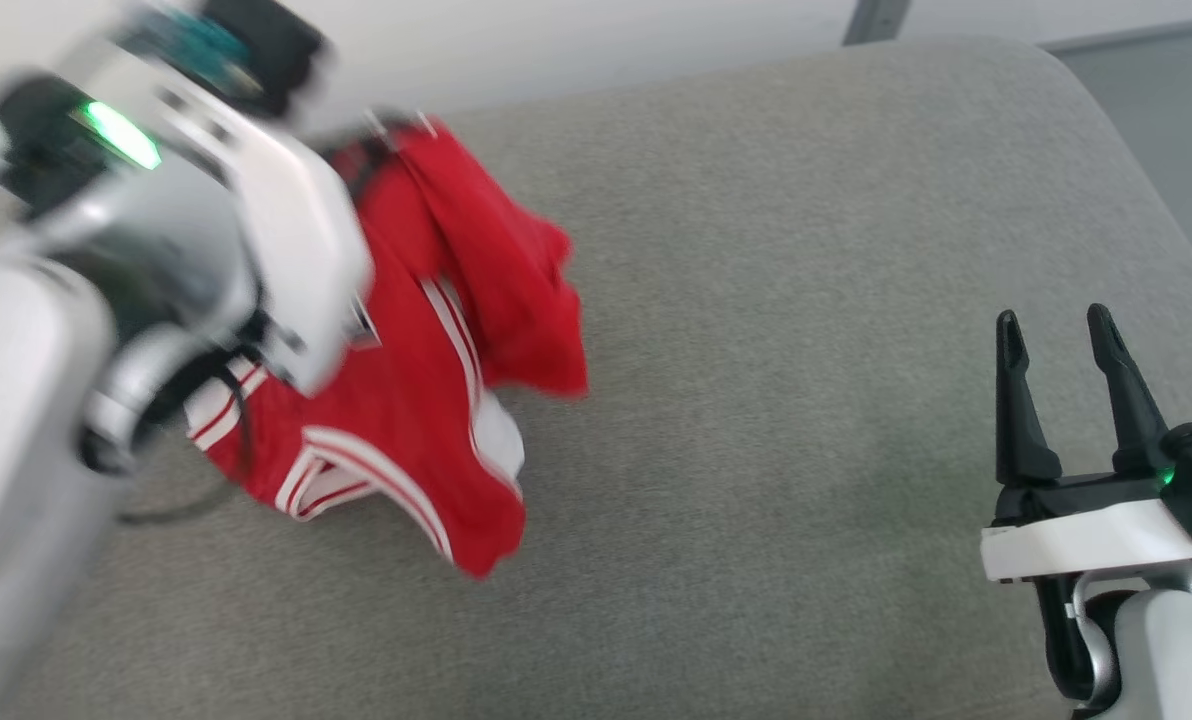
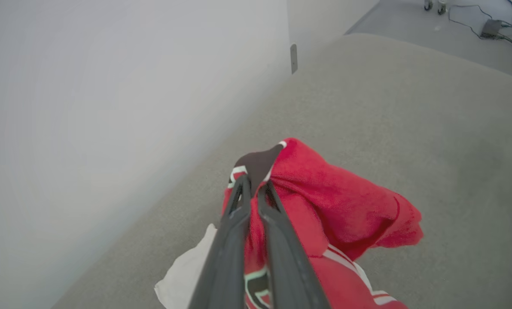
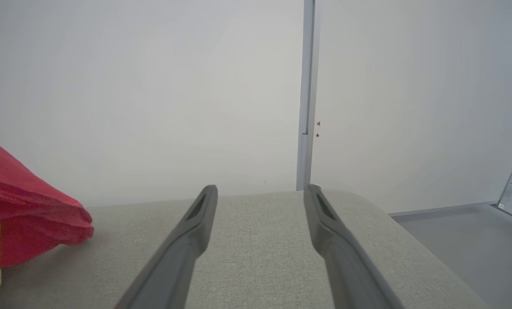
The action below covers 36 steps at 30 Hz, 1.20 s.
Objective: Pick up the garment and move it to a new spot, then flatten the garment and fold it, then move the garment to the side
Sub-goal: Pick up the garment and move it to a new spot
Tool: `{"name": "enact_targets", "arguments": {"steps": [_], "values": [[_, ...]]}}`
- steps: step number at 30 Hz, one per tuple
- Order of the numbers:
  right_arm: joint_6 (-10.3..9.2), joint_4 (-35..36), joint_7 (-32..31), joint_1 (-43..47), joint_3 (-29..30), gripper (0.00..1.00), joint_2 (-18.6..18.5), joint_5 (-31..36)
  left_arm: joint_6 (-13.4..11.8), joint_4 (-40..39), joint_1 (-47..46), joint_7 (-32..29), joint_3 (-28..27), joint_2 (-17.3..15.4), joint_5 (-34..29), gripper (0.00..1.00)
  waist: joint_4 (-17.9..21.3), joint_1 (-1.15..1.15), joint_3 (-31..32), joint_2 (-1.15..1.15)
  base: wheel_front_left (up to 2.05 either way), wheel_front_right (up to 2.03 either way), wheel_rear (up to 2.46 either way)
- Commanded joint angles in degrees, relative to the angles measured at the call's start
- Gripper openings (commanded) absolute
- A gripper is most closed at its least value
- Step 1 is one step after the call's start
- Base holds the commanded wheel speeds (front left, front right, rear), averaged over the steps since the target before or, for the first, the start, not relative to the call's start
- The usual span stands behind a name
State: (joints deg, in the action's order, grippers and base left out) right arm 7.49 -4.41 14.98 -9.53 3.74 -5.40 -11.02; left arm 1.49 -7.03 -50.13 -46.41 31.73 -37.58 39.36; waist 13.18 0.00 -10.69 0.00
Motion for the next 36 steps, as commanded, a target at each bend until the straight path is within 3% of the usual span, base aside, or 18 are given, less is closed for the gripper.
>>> {"name": "enact_targets", "arguments": {"steps": [1, 12, 25, 26, 27, 30, 31, 36], "values": [[0.0, -0.2, 0.3, 0.2, -0.5, 1.0, 0.5, -0.1, -0.3, -0.1, 2.0, -0.4, 1.6, 0.9, -0.3, 0.0, 1.4, 0.0, -0.8, 0.0, 0.0, 0.0, 0.0], [0.0, -1.3, 0.3, -0.7, -3.2, 1.0, 1.8, -0.9, 1.1, 8.7, 11.5, -0.5, 9.5, 3.6, 0.4, 0.0, 5.9, 0.0, -2.1, 0.0, 0.0, 0.0, 0.0], [0.0, -2.4, 0.3, -1.3, -4.6, 1.0, 2.3, -1.1, 3.2, 24.0, 14.9, 0.7, 14.3, 6.9, 0.7, 0.0, 7.0, 0.0, -2.6, 0.0, 0.0, 0.0, 0.0], [0.0, -2.6, 0.3, -1.3, -4.7, 1.0, 2.3, -1.0, 3.4, 25.1, 14.9, 0.8, 14.7, 7.1, 0.5, 0.11, 6.9, 0.0, -2.5, 0.0, 0.0, 0.0, 0.0], [0.0, -2.6, 0.3, -1.3, -4.7, 1.0, 2.3, -0.9, 3.6, 26.1, 15.0, 1.0, 15.1, 7.4, 0.3, 0.33, 6.8, 0.0, -2.4, 0.0, 0.0, 0.0, 0.0], [0.0, -2.8, 0.3, -1.3, -4.8, 1.0, 2.3, -0.7, 4.3, 28.3, 15.1, 1.7, 16.4, 7.8, -0.2, 0.53, 6.4, 0.0, -2.0, 0.0, 0.0, 0.0, 0.0], [0.0, -2.7, 0.3, -1.3, -4.8, 1.0, 2.3, -0.7, 4.5, 28.8, 15.4, 1.9, 17.0, 8.0, -0.4, 1.0, 6.2, 0.0, -1.9, 0.0, 0.0, 0.0, 0.0], [0.0, -2.5, 0.3, -1.0, -4.5, 1.0, 2.0, -0.5, 5.1, 31.0, 15.3, 4.0, 17.6, 8.7, 0.8, 1.0, 4.9, 0.0, -1.5, 0.0, 0.0, 0.0, 0.0]]}}
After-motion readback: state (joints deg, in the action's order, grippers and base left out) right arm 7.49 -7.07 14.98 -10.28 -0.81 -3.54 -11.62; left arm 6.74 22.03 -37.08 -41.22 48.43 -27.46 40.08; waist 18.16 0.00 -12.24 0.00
